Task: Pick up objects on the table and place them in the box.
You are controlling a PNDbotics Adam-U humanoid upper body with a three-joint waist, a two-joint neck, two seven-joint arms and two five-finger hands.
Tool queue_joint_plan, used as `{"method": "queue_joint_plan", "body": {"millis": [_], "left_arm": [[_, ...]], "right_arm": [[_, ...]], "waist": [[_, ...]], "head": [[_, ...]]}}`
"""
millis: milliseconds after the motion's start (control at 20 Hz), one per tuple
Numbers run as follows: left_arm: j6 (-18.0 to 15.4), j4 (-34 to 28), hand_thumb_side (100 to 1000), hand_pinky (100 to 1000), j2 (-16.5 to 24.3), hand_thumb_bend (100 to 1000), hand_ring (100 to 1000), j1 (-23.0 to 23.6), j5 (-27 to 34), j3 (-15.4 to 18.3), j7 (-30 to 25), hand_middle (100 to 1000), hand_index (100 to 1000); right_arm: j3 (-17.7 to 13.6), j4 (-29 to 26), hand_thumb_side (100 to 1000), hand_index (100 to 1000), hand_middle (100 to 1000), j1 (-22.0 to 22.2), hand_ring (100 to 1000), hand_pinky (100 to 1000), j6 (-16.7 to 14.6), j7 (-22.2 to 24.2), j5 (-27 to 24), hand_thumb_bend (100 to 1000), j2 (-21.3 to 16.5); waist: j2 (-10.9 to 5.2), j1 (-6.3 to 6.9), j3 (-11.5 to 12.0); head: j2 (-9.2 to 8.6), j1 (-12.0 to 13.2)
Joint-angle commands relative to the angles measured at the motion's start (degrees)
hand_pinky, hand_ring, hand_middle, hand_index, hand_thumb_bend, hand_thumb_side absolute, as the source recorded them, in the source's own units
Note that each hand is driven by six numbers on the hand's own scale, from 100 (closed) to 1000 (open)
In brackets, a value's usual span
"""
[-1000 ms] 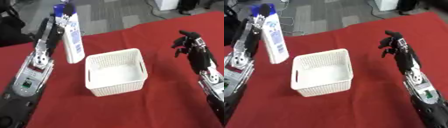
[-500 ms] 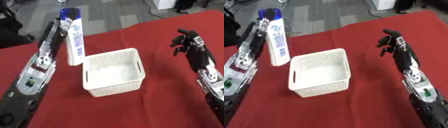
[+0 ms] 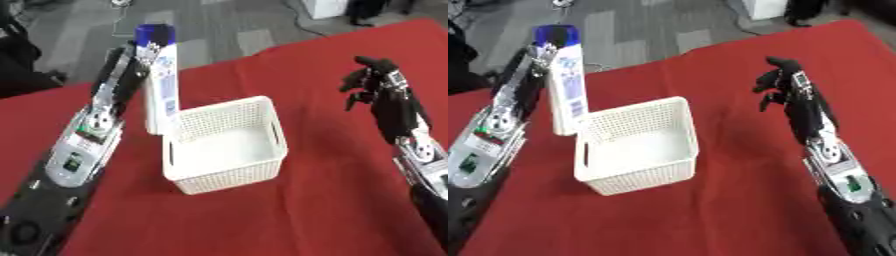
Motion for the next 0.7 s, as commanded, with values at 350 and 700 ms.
{"method": "queue_joint_plan", "body": {"millis": [350, 700], "left_arm": [[-1.41, 0.13, 970, 100, -0.23, 398, 100, -1.99, -0.81, -2.07, -2.92, 100, 205], [-1.22, -1.65, 974, 100, -0.05, 380, 100, -2.46, -0.96, -4.03, -5.58, 100, 229]], "right_arm": [[-0.27, -0.52, 1000, 885, 581, -0.76, 585, 355, 0.09, -0.20, -0.31, 222, -0.61], [-0.45, -0.34, 1000, 886, 580, -0.68, 581, 350, 0.42, -0.56, -1.03, 225, -0.64]], "waist": [[-0.88, -0.25, -0.12], [-1.08, -0.27, -0.10]], "head": [[-0.21, 0.41], [-0.21, 0.66]]}}
